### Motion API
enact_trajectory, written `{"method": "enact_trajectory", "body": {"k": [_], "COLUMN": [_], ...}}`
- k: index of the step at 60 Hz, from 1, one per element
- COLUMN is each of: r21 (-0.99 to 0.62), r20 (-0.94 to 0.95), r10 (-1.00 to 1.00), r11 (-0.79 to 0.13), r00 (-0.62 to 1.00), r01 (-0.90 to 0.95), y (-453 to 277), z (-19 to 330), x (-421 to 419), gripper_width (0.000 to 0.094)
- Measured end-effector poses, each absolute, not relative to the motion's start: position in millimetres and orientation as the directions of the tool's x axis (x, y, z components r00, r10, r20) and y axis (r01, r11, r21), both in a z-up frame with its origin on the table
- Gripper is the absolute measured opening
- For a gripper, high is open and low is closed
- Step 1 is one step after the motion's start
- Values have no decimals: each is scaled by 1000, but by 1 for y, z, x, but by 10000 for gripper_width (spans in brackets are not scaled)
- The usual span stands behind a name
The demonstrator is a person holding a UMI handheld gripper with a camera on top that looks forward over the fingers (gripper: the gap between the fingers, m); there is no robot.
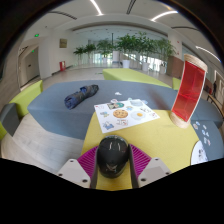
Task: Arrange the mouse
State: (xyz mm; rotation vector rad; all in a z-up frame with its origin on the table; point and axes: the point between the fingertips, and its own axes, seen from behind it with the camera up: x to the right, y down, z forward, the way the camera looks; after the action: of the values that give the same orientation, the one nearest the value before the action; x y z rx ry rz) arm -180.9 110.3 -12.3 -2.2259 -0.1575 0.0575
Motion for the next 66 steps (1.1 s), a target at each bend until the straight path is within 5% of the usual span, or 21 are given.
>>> {"method": "enact_trajectory", "body": {"k": [8,19,29,41,48,58,66], "r21": [-847,-913,-830,-743,-753,-756,-786], "r20": [-5,83,57,-16,-52,-25,-45], "r10": [191,65,-41,13,16,-7,0], "r11": [-523,-395,-557,-670,-657,-654,-617], "r00": [981,994,998,1000,999,1000,999], "r01": [98,102,24,-3,-29,-24,-36], "y": [98,87,50,22,26,19,-12], "z": [54,153,72,-17,-13,-1,45], "x": [-160,-7,112,118,115,123,111], "gripper_width": [449,448,444,447,520,806,820]}}
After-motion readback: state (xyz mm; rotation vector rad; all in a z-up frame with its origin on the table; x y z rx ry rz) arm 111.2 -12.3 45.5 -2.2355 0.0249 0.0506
